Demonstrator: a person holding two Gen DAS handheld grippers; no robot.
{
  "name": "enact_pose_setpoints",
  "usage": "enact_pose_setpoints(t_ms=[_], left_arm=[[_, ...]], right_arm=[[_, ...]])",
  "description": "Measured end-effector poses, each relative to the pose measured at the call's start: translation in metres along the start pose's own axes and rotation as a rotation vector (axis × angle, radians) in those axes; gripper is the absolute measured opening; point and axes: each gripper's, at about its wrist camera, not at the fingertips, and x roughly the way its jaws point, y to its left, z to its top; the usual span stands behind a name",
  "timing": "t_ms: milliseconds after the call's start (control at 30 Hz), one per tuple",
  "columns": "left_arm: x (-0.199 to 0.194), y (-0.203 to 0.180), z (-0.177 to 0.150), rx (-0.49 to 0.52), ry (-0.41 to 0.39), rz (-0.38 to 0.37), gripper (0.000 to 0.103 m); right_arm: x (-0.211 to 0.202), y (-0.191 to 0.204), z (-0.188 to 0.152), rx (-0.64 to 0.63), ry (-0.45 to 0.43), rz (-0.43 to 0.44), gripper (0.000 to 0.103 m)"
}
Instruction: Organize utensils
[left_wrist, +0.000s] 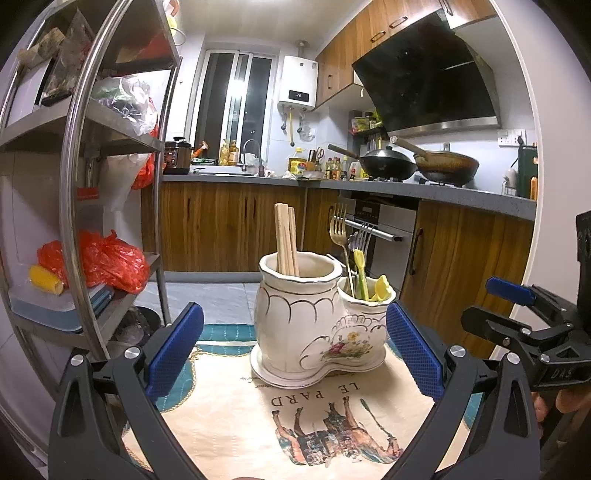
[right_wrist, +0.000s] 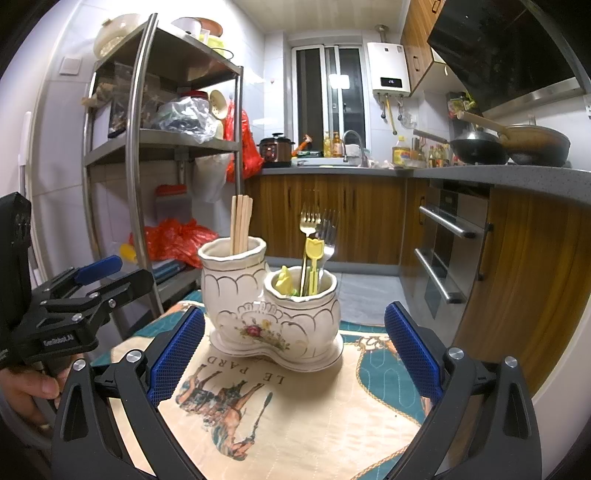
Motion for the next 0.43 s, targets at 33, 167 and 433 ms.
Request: enact_pose_setpoints(t_ms=[33,167,433], left_arm=[[-0.0002,0.0006,0.0001,-0.002,0.001,-0.003,0.098],[0.0000,0.0003,-0.0001,0.000,0.006,-0.009,0.098],[0.0009,0.0001,0.0005,0.007,0.012,-0.002,0.098]], right_arm=[[-0.0001,0.0001,0.0001,-0.001,0.000,0.000,0.097],[-0.0002,0.0001,0.0002,-0.001,0.000,0.001,0.097],[-0.0001,0.0004,0.0005,0.000,0.000,0.000,0.097]])
